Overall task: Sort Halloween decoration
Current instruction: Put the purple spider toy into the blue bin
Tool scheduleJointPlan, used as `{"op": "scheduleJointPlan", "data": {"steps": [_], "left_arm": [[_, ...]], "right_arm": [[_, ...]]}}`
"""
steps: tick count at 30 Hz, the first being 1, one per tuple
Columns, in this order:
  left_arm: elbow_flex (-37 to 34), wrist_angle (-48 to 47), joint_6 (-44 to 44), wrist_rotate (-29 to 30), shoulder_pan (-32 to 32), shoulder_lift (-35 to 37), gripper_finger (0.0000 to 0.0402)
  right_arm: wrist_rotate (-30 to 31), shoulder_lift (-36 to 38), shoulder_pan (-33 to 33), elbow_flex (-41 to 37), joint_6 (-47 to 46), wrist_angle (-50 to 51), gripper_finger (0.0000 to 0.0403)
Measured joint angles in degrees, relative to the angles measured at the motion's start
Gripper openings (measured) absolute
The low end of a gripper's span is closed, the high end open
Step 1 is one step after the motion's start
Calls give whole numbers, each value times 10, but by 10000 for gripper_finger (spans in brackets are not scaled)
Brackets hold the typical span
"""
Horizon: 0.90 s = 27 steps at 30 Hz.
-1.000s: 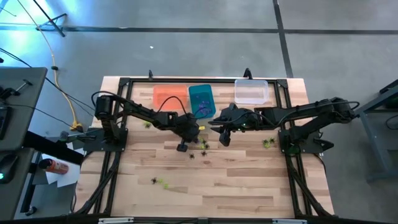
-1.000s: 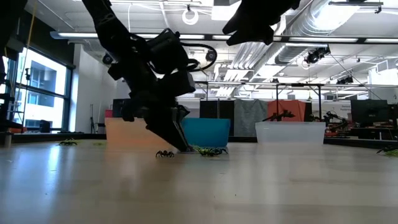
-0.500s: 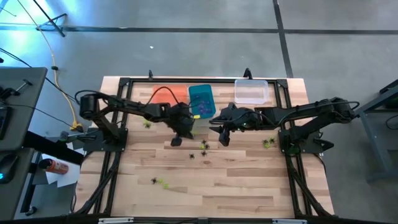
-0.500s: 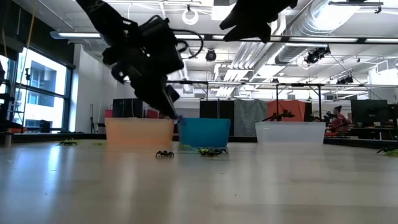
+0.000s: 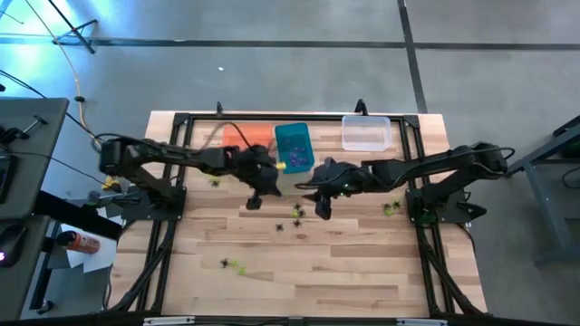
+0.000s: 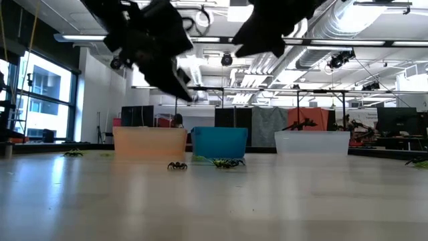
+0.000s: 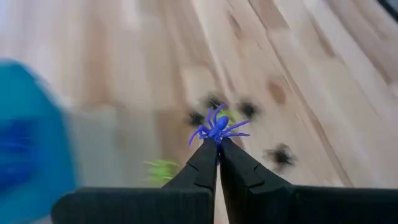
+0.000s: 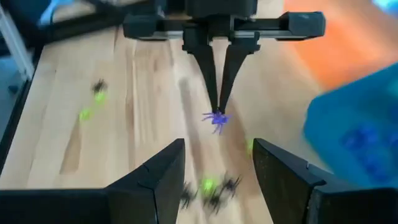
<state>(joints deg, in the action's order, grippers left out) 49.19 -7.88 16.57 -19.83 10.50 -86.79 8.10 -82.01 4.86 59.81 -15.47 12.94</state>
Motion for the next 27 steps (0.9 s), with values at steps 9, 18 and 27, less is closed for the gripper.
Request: {"op": "scheduleJointPlan", "data": {"steps": [9, 18, 27], "left_arm": [[1, 30, 0, 129, 78, 175, 0], [1, 126, -30, 128, 117, 217, 0], [1, 159, -41, 119, 116, 209, 0]], "right_arm": [[150, 77, -24, 0, 54, -38, 186], [166, 81, -72, 1, 55, -132, 186], [139, 81, -109, 1, 156, -233, 186]]}}
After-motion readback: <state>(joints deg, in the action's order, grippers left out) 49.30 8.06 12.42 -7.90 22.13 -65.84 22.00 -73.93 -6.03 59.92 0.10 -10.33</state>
